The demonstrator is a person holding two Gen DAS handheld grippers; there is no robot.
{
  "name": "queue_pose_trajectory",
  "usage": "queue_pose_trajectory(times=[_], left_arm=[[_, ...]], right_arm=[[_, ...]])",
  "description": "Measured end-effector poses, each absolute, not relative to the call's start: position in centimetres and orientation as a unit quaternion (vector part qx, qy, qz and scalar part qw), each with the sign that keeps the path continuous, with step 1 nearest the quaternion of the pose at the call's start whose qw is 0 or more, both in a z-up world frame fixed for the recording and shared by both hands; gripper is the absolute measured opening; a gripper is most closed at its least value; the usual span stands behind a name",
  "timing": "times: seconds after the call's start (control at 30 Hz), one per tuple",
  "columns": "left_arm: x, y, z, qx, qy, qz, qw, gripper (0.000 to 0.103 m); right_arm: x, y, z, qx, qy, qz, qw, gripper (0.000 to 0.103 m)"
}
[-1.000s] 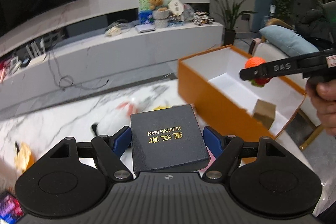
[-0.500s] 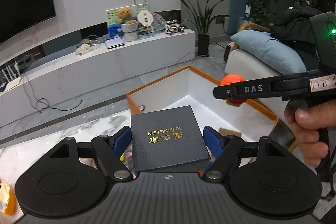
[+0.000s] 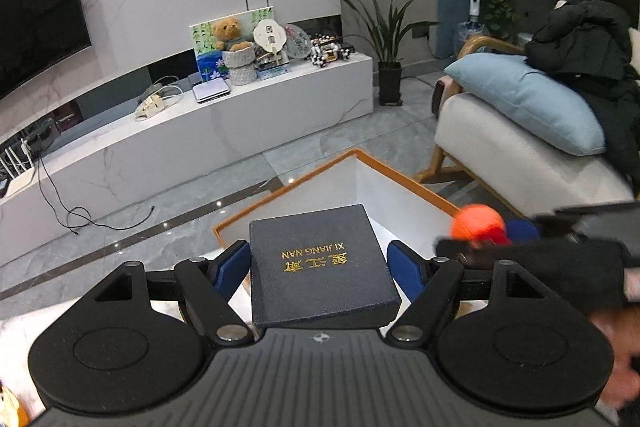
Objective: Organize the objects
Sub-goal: 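Open the left tool to drop the black box while the right tool drops the ball into the orange box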
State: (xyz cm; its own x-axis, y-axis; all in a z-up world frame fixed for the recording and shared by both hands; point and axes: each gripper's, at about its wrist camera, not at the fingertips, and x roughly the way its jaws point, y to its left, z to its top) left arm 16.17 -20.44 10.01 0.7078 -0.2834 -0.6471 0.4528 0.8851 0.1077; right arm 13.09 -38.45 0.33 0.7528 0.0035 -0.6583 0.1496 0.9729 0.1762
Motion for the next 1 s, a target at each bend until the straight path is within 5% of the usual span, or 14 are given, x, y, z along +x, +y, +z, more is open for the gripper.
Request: queue_pose_trajectory(times=[1.0], left_arm=[[23.5,-23.3,0.4,0.175,0.454,-0.174,0.856,0.088]], right_arm=[[17.2,-36.4,-6.1,0.03,0.429,0.009,0.903,0.048]])
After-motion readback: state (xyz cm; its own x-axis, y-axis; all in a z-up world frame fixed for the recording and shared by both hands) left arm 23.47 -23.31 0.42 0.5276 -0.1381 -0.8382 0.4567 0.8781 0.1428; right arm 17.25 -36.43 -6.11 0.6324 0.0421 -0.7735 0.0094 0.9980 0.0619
